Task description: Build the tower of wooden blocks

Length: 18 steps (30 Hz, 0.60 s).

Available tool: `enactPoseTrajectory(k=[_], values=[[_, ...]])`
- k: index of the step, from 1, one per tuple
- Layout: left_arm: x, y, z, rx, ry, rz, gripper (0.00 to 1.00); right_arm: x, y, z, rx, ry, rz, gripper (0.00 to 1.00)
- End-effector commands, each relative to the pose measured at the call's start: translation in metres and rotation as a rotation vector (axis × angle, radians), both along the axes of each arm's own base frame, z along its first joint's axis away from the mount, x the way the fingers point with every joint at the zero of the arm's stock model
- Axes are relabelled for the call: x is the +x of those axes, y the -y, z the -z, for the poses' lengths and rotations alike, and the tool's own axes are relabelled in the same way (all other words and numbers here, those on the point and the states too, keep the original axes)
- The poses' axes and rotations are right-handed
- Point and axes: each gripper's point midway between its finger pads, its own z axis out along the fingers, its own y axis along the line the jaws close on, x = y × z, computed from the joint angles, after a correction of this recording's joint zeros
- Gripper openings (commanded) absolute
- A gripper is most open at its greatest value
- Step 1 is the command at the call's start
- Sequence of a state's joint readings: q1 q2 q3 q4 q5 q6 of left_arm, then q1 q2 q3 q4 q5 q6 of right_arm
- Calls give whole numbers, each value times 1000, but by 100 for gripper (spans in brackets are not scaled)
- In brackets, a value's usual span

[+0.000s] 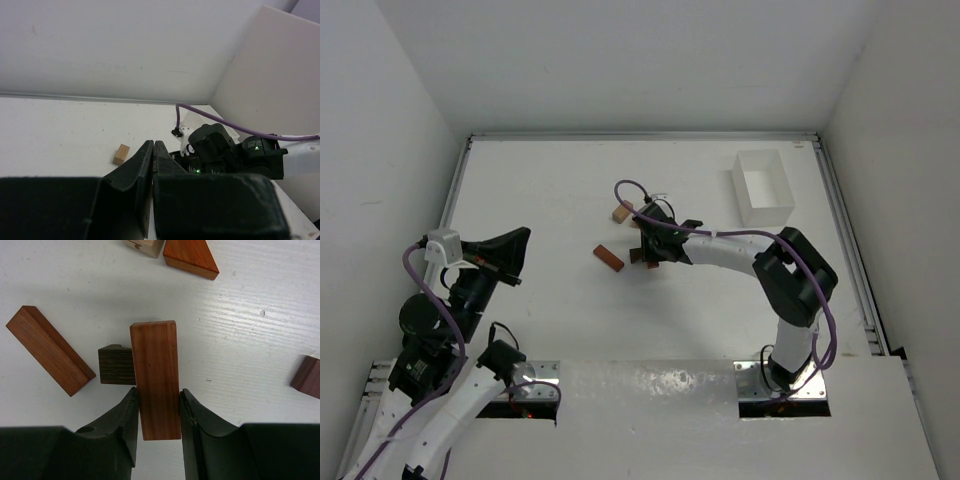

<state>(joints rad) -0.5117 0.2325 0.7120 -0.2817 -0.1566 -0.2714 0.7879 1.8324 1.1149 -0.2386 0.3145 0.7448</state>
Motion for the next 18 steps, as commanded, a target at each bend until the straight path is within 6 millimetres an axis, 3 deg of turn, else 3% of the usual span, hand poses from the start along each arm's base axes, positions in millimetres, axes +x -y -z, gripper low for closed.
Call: enactPoseTrajectory(k=[1,18], values=[[-4,0,-9,-23,27,8,1,12,-13,-18,45,52,18,18],[-4,-1,-8,-24,27,5,1,14,-18,-16,60,43,11,20]])
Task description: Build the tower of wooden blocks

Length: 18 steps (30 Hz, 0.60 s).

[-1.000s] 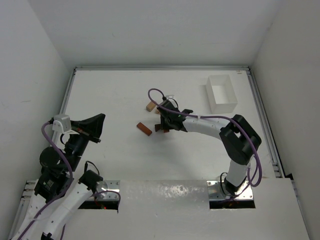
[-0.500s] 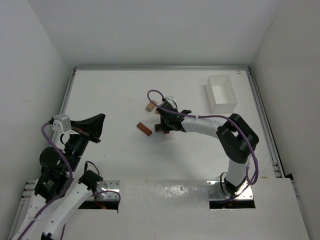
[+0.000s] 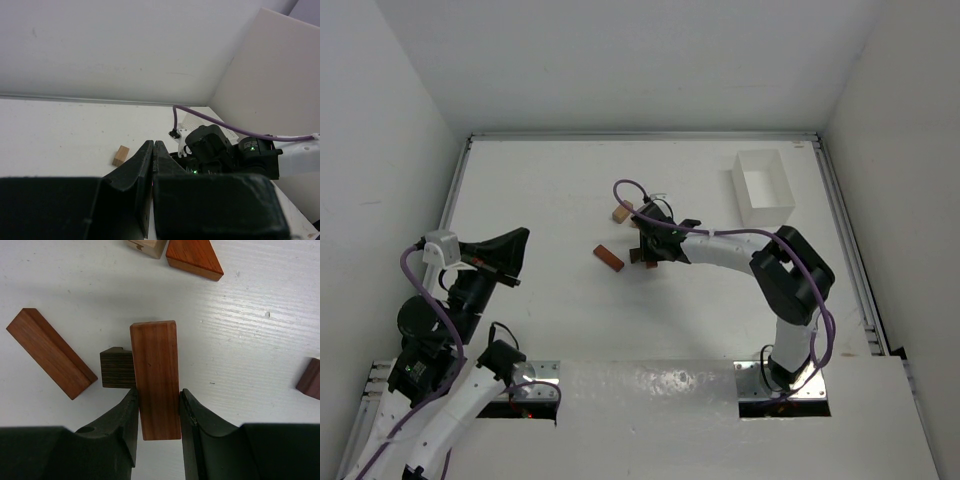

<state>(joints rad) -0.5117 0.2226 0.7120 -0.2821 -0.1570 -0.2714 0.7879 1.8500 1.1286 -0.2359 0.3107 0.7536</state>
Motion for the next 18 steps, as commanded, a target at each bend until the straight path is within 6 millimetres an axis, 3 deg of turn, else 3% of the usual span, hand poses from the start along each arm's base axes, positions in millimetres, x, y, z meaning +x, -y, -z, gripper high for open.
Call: enactPoseTrajectory(k=[1,18], values=[[-3,0,-7,-17,19,7,1,12,-15,-18,52,48,5,21],[-3,0,-7,-18,20,5,1,10,-16,-20,64,47,-3,32]])
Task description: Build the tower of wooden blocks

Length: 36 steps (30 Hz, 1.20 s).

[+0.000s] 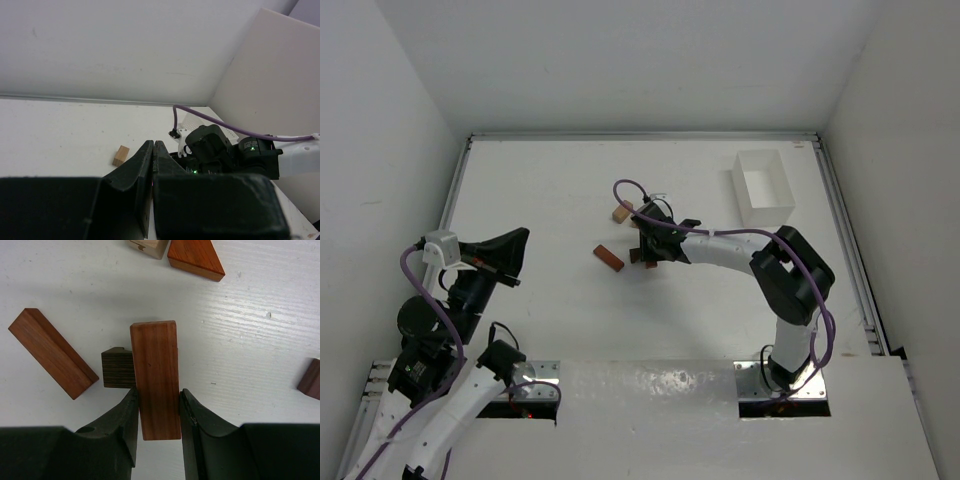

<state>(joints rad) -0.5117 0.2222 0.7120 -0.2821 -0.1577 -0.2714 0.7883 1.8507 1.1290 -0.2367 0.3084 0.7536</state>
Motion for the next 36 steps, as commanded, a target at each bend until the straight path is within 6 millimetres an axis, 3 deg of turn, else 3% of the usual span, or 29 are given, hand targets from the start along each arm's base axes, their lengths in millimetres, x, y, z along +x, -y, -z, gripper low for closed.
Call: enactPoseTrajectory(k=[1,25,31,36], values=[[-2,0,-7,-17,19,6,1,11,-16,-20,63,49,1,33],[-1,-1,-6,-19,16,-3,2,8,-15,-28,89,61,6,42],[1,-4,-3,-11,1,-24,1,13,-17,-43,104,100,-1,53],[9,-13,4,-3,-37,-91,0,18,-1,-65,67,193,7,69]])
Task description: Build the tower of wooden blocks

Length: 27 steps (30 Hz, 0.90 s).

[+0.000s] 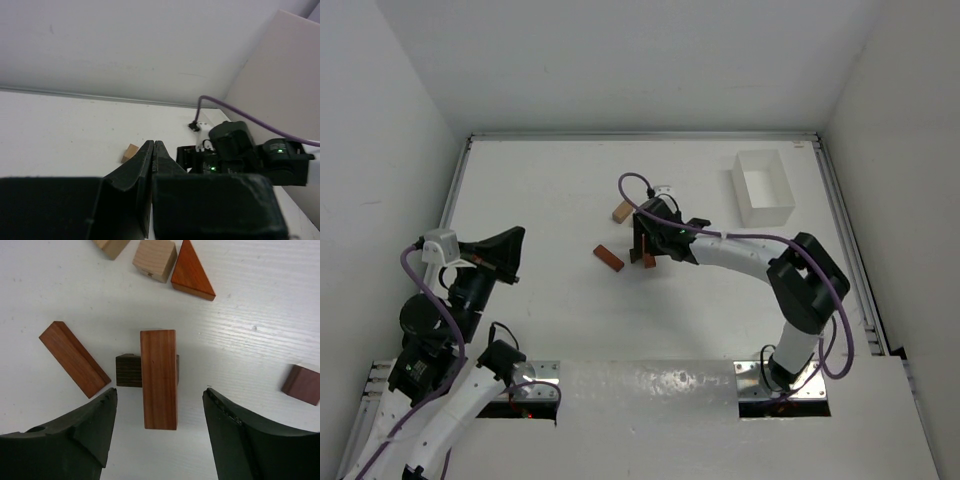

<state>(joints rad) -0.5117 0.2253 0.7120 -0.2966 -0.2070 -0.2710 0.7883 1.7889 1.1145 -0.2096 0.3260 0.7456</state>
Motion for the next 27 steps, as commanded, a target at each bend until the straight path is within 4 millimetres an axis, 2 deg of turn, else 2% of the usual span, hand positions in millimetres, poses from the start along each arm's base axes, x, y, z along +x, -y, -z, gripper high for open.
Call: enactPoseTrajectory(k=[1,4,8,9,11,12,14,19,22,24,25,26,27], values=[[6,-9,1,-6,-25,-60,0,13,5,-45,15,144,5,69],[10,-15,6,-19,-42,-105,0,13,15,-64,-20,200,-18,68],[21,-11,20,-8,-101,-117,0,10,13,-85,-49,246,-138,9],[27,-7,28,2,-138,-120,0,7,-1,-90,-5,249,-208,0],[33,-5,31,8,-166,-127,0,5,-17,-97,35,253,-294,0],[38,-3,35,12,-188,-132,0,-3,-27,-92,71,218,-349,0],[41,-5,35,8,-198,-152,0,0,-43,-97,76,217,-413,0],[47,-10,30,-29,-213,-202,0,-1,-64,-78,-12,156,-516,4],[53,-1,42,-58,-276,-183,0,2,-71,-69,-33,152,-540,7],[59,9,57,-88,-337,-166,0,0,-79,-62,-24,139,-573,14],[61,11,67,-93,-363,-167,0,-1,-89,-66,4,139,-612,20],[64,14,73,-121,-386,-169,0,-2,-89,-49,-28,96,-630,22],[66,15,76,-130,-396,-173,0,-2,-91,-43,-46,80,-643,25]])
